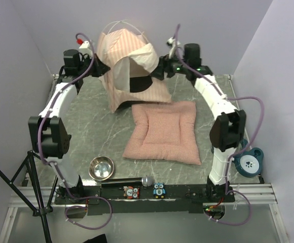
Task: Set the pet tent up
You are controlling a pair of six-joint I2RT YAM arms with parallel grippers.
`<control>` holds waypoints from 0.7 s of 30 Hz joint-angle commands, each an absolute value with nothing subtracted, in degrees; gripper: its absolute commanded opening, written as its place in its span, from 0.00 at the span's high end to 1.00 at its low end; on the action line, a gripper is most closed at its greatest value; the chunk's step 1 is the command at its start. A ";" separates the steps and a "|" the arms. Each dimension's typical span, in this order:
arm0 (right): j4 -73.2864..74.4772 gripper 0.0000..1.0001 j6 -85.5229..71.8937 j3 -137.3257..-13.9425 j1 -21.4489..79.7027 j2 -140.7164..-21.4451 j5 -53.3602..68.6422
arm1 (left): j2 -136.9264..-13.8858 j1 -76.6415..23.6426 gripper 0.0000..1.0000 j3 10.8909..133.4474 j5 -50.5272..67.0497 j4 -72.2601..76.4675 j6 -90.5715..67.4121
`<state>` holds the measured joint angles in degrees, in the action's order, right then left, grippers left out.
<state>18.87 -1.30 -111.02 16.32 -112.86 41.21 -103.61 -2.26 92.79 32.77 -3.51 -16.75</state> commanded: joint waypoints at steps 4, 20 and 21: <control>31.53 0.07 -0.53 -105.84 6.88 -101.09 35.34 | -103.91 -0.18 0.47 92.67 34.18 -3.27 -16.42; 43.42 0.00 -5.54 -62.14 -3.60 -80.22 27.25 | -70.48 -10.44 0.13 57.41 36.82 -15.40 -22.75; 41.94 0.00 -5.28 -61.88 -3.60 -81.90 27.07 | -71.88 -14.46 0.14 56.09 34.91 -12.25 -24.16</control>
<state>43.62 -4.05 -62.81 -3.53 -76.47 29.61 -66.94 -4.95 63.66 35.97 -13.43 -19.05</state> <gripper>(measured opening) 0.997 0.872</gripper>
